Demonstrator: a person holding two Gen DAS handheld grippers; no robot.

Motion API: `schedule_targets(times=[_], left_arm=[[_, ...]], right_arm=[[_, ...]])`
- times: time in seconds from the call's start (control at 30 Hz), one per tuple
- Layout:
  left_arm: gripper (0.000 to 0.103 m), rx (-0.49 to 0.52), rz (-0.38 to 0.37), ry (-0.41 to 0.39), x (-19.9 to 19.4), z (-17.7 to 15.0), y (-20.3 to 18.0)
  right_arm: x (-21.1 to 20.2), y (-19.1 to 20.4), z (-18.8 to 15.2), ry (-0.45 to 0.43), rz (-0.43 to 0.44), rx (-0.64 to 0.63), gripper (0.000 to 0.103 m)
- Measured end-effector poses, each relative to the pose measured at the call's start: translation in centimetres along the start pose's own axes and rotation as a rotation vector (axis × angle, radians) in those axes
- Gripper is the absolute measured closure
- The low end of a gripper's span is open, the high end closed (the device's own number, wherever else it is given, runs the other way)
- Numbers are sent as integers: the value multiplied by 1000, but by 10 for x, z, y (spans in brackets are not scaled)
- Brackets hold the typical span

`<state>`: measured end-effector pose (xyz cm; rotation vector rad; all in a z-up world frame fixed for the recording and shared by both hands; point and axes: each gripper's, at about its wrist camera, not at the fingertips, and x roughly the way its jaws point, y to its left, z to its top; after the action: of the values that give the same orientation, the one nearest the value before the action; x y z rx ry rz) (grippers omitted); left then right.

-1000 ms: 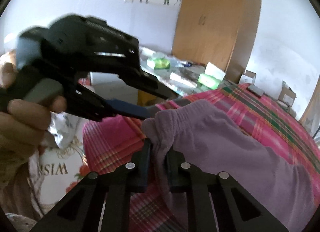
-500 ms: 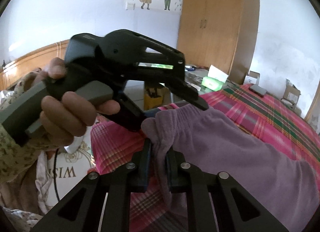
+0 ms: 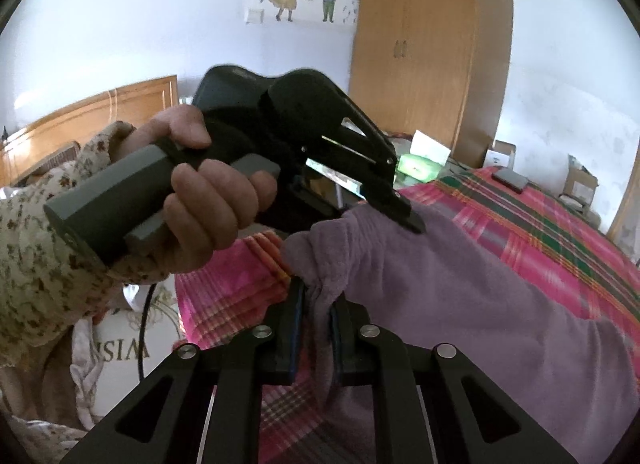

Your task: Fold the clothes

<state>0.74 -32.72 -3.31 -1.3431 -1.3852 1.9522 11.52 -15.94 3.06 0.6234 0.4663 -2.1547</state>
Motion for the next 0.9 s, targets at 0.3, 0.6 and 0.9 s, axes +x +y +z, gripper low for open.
schedule_targets(times=[0.3, 0.6, 0.9], left_arm=[[91, -28, -1, -32, -13, 7, 20], [91, -34, 9, -22, -13, 5, 26], [90, -16, 50, -34, -12, 0, 10]], right_arm=[[22, 17, 13, 52, 26, -32, 93], [34, 18, 10, 82, 31, -42, 93], [33, 16, 6, 75, 30, -23, 93]])
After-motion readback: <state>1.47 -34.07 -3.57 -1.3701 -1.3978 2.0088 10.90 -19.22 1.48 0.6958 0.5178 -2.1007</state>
